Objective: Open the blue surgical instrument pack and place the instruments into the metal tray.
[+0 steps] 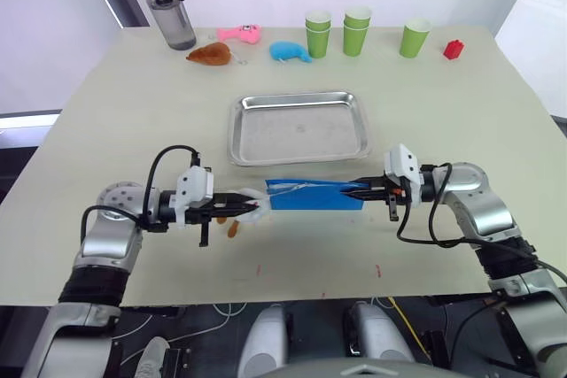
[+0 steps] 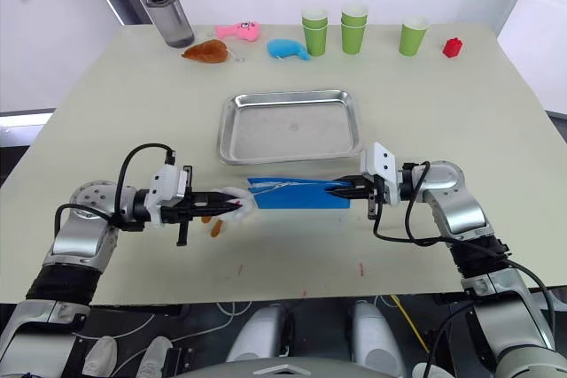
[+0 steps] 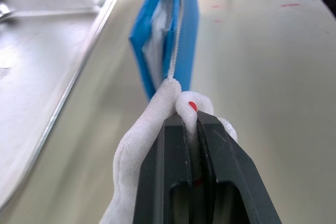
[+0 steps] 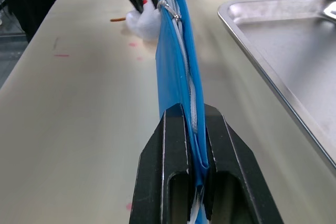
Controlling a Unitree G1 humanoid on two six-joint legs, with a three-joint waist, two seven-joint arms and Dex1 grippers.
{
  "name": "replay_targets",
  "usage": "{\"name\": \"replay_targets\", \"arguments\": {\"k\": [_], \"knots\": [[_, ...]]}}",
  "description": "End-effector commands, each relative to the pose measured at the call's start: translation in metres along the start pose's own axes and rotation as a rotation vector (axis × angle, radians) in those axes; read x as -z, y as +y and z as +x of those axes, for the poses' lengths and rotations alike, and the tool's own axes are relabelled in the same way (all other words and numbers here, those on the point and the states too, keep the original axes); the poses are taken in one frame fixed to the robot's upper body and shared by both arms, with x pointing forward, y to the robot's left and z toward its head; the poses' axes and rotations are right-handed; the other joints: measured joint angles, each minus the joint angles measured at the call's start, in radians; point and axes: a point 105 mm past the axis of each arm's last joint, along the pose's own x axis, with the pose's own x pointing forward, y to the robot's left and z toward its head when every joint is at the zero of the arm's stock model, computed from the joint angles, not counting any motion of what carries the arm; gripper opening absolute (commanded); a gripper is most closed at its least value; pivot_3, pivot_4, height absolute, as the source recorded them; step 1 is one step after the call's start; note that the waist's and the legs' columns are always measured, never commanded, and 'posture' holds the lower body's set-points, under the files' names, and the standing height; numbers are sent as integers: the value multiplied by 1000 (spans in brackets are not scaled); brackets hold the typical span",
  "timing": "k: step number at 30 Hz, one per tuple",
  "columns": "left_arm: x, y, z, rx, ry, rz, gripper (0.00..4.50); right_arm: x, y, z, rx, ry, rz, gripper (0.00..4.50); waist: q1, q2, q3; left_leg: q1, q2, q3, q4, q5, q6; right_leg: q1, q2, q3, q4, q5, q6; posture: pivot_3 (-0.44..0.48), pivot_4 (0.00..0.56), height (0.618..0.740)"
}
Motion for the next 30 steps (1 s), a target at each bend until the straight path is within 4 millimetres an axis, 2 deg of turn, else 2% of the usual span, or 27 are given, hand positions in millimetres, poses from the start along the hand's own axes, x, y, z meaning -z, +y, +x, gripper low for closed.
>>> {"name": "replay_targets", "arguments": {"k": [1, 5, 14, 19, 25, 30], "knots": [[5, 15, -25, -82, 44, 11, 75, -1, 0, -1, -9, 16, -24, 0, 0, 0, 0, 0, 0, 0, 0, 0, 0, 0, 0, 0, 0, 0, 0, 0, 150, 734], [-1, 22, -30, -93, 19, 1, 75, 0, 0, -2, -11, 24, -29, 0, 3, 0, 0, -1, 0, 0, 0, 0, 0, 0, 0, -1, -1, 0, 0, 0, 150, 734], [9, 11, -27, -66, 34, -41, 75, 1, 1, -2, -14, 25, -29, 0, 4, 0, 0, -1, 0, 0, 0, 0, 0, 0, 0, 0, -1, 0, 0, 0, 150, 734], [20, -1, -28, -27, 74, -83, 75, 2, 1, -4, -12, 28, -28, 0, 3, 0, 0, -1, 0, 0, 0, 0, 0, 0, 0, -1, -1, 0, 0, 0, 150, 734], [44, -17, -38, 17, 173, -137, 75, 3, 1, -5, -9, 30, -30, 0, 0, 0, 0, -1, 0, 0, 0, 0, 0, 0, 0, 0, -1, 0, 0, 0, 150, 734], [51, -23, -34, 30, 187, -148, 75, -1, -1, -5, 1, 7, -23, 0, 0, 0, 0, 0, 0, 0, 0, 0, 0, 0, 0, 0, -1, 0, 0, 0, 150, 734]]}}
